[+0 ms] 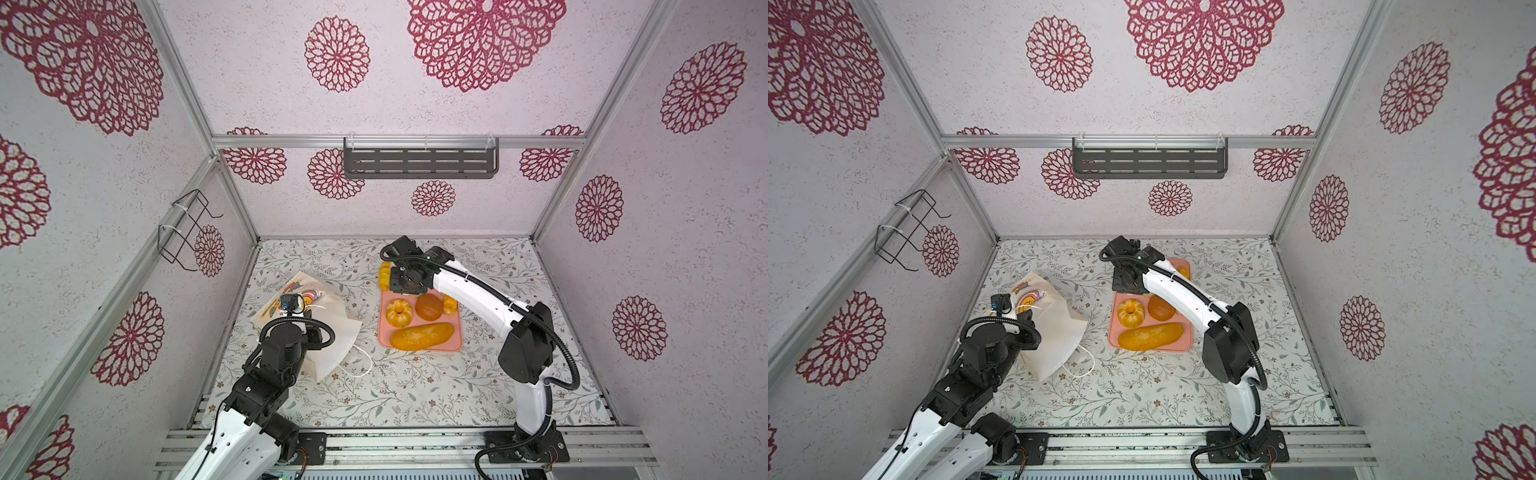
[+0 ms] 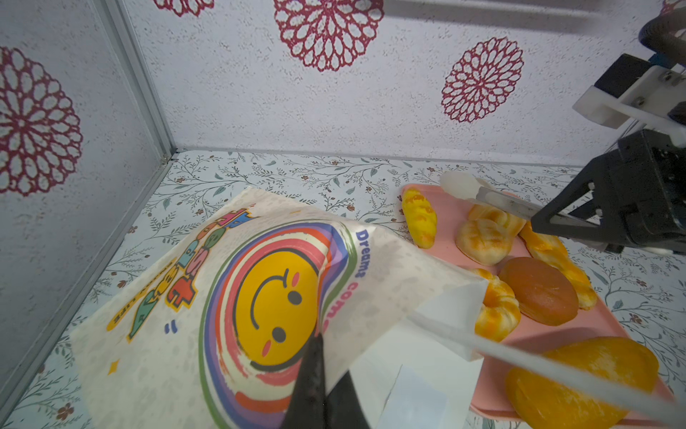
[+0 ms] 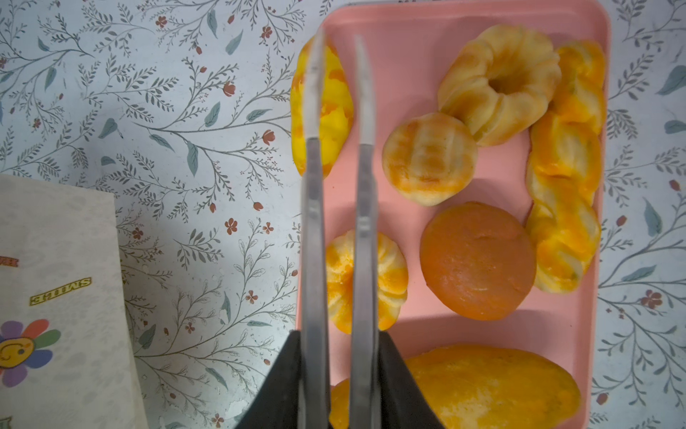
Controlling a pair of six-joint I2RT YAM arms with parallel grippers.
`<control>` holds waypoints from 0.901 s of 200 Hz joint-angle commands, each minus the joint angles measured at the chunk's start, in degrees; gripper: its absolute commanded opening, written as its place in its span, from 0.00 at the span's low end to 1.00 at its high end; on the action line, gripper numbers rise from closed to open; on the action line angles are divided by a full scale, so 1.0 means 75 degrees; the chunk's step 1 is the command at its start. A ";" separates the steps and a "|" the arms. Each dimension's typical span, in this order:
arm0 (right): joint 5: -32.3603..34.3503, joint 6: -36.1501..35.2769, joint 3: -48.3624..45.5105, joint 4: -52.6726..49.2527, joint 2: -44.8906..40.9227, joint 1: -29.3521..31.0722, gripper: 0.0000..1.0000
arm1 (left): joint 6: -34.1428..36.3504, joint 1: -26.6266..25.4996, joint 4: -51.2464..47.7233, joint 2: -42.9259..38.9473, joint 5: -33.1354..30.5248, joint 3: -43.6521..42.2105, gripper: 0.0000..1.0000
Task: Take the fake bread out of the paper bag
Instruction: 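Lower the yellow bread onto the far end of the tray and open the tongs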
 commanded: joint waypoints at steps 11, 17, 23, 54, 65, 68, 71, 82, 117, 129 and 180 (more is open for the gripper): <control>-0.0590 -0.0221 -0.0134 0.0692 -0.0577 -0.0032 0.12 | -0.0020 0.0035 0.0019 -0.0009 0.0032 0.0078 0.00; -0.0755 -0.0227 -0.0146 0.0792 -0.0562 -0.0033 0.07 | -0.0020 0.0038 0.0018 -0.0010 0.0032 0.0078 0.00; -0.0916 -0.0263 -0.0159 0.0904 -0.0536 -0.0021 0.04 | -0.0020 0.0040 0.0030 -0.0006 0.0032 0.0084 0.00; -0.1207 -0.0236 -0.0228 0.1283 -0.0399 0.0003 0.00 | 0.0015 0.0035 0.0022 0.0004 -0.0003 0.0089 0.00; -0.1204 -0.0232 -0.0243 0.1389 -0.0335 -0.0008 0.00 | 0.0026 0.0035 0.0019 0.0005 -0.0015 0.0089 0.00; -0.1204 -0.0233 -0.0234 0.1406 -0.0312 -0.0019 0.00 | 0.0027 0.0041 0.0019 0.0002 -0.0015 0.0092 0.00; -0.1204 -0.0233 -0.0220 0.1418 -0.0278 -0.0026 0.00 | 0.0027 0.0036 0.0019 0.0002 -0.0015 0.0090 0.00; -0.1234 -0.0221 -0.0168 0.1436 -0.0156 -0.0049 0.00 | 0.0033 0.0045 0.0018 0.0014 -0.0015 0.0089 0.00; -0.1437 -0.0175 -0.0056 0.1472 0.0258 -0.0134 0.00 | 0.0027 0.0046 0.0016 0.0060 0.0008 0.0101 0.00; -0.1535 -0.0162 -0.0045 0.1489 0.0368 -0.0161 0.00 | 0.0037 0.0035 0.0019 0.0073 0.0011 0.0101 0.00; -0.1267 -0.0136 -0.0090 0.1014 0.0437 -0.0253 0.00 | 0.0039 0.0042 0.0031 0.0084 -0.0003 0.0101 0.00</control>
